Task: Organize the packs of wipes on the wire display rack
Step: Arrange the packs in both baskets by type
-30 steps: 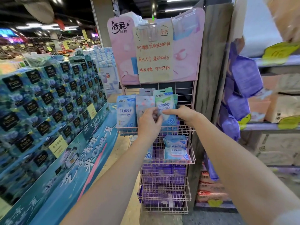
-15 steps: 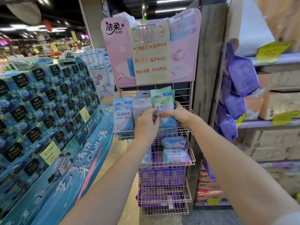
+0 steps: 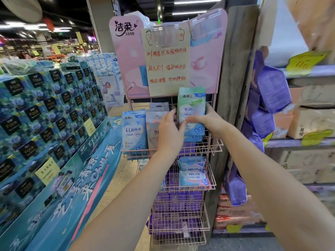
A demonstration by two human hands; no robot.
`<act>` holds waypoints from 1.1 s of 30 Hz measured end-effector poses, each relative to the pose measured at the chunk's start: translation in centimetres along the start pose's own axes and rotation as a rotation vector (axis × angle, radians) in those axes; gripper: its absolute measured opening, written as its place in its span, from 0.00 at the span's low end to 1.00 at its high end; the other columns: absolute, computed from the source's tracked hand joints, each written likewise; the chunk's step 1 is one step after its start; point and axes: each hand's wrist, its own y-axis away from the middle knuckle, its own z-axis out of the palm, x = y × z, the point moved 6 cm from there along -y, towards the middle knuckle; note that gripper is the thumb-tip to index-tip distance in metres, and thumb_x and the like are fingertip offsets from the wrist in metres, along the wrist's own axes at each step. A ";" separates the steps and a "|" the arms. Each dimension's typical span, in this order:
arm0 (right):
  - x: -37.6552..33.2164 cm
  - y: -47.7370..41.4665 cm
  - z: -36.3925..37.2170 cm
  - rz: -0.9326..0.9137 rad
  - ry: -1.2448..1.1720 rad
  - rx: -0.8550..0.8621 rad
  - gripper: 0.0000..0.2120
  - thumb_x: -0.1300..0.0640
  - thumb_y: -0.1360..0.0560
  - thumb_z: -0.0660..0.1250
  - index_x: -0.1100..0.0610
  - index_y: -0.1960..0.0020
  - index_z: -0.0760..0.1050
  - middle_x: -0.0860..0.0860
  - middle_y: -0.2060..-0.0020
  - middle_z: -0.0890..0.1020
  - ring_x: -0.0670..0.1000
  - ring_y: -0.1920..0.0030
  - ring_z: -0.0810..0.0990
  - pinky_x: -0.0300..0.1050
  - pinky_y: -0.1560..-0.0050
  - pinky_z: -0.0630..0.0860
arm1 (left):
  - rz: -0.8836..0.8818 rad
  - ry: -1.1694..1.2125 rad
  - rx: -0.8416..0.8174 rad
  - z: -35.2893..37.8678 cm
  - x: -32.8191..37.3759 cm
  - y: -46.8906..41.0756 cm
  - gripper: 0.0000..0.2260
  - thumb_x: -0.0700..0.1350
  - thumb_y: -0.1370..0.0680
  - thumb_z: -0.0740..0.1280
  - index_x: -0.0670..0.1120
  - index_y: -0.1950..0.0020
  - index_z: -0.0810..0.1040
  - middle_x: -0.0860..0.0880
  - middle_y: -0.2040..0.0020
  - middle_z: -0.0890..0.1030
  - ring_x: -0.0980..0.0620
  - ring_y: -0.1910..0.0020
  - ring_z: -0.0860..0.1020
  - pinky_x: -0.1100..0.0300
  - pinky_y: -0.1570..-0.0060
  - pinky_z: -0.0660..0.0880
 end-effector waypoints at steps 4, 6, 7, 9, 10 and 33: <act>-1.0 -0.2 -1.4 -0.026 0.049 -0.026 0.44 0.64 0.37 0.81 0.57 0.26 0.64 0.59 0.37 0.81 0.61 0.41 0.85 0.62 0.41 0.81 | -0.062 -0.080 -0.061 1.6 0.3 -0.2 0.30 0.52 0.18 0.69 0.44 0.19 0.65 0.45 0.24 0.73 0.46 0.26 0.71 0.49 0.25 0.68; -0.8 -0.1 -2.3 -0.021 0.031 -0.056 0.43 0.65 0.36 0.81 0.58 0.26 0.65 0.61 0.36 0.81 0.63 0.40 0.84 0.64 0.40 0.80 | -0.110 0.079 -0.131 2.7 0.3 -0.3 0.24 0.51 0.18 0.70 0.48 0.23 0.72 0.49 0.31 0.80 0.50 0.33 0.78 0.48 0.30 0.75; -0.5 0.1 -2.7 -0.015 0.011 -0.069 0.41 0.65 0.35 0.80 0.58 0.26 0.65 0.62 0.36 0.81 0.64 0.40 0.83 0.65 0.40 0.80 | -0.159 0.194 -0.179 3.3 0.0 -0.3 0.23 0.50 0.19 0.71 0.49 0.25 0.74 0.52 0.35 0.82 0.53 0.38 0.80 0.48 0.34 0.78; 0.2 0.4 -3.5 0.000 -0.025 -0.078 0.39 0.65 0.34 0.79 0.60 0.26 0.66 0.62 0.37 0.82 0.65 0.40 0.83 0.64 0.42 0.81 | -0.265 0.375 -0.253 4.3 -1.0 -0.4 0.26 0.49 0.21 0.73 0.49 0.24 0.71 0.55 0.37 0.81 0.56 0.39 0.81 0.49 0.37 0.80; 0.6 0.5 -3.9 0.008 -0.030 -0.086 0.38 0.64 0.33 0.79 0.60 0.27 0.67 0.62 0.37 0.82 0.65 0.40 0.83 0.62 0.43 0.81 | -0.304 0.430 -0.277 4.8 -1.6 -0.3 0.30 0.49 0.22 0.75 0.49 0.23 0.69 0.54 0.36 0.80 0.55 0.38 0.80 0.48 0.36 0.80; 3.8 0.9 -5.0 0.120 0.201 -0.185 0.45 0.61 0.36 0.83 0.59 0.25 0.64 0.59 0.36 0.82 0.60 0.36 0.82 0.62 0.33 0.76 | -0.351 0.330 -0.486 7.7 -2.9 -2.3 0.41 0.33 0.31 0.78 0.47 0.23 0.63 0.51 0.38 0.80 0.59 0.44 0.80 0.59 0.46 0.80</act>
